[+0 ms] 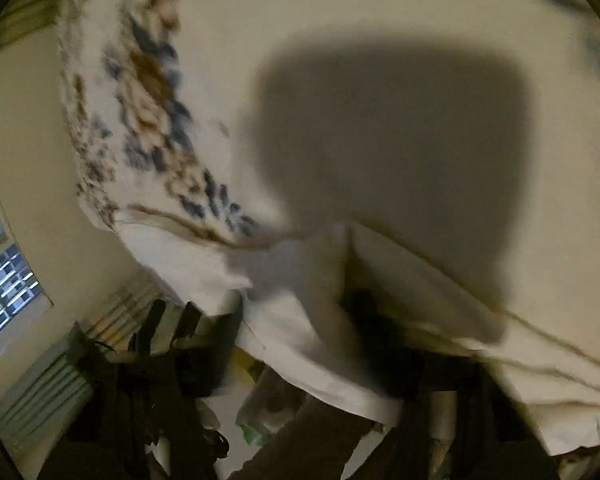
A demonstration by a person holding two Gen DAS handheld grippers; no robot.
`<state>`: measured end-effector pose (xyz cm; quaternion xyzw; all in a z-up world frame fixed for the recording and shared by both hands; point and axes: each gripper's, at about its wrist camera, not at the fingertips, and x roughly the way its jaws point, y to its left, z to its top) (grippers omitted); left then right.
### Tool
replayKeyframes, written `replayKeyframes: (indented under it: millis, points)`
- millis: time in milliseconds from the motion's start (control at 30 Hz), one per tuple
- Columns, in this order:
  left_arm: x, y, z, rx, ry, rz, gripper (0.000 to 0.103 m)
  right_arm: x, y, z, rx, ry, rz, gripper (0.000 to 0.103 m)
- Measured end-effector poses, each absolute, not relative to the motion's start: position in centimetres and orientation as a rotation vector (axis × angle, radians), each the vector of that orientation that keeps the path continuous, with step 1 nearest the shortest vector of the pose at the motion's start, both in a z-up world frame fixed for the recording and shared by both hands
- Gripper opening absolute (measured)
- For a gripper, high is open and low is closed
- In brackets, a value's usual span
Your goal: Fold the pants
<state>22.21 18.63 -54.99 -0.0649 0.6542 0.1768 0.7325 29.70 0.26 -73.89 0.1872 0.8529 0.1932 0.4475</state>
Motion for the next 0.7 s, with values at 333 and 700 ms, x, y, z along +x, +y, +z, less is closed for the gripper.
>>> replayKeyframes:
  millis: [333, 700]
  points:
    - [20.5, 20.9, -57.0, -0.301, 1.486, 0.356, 0.099, 30.4, -7.7, -69.9, 0.759, 1.917, 0.304, 0.01]
    - [20.2, 21.5, -57.8, -0.294, 1.483, 0.305, 0.099, 31.5, -3.9, -72.9, 0.367, 2.074, 0.387, 0.008]
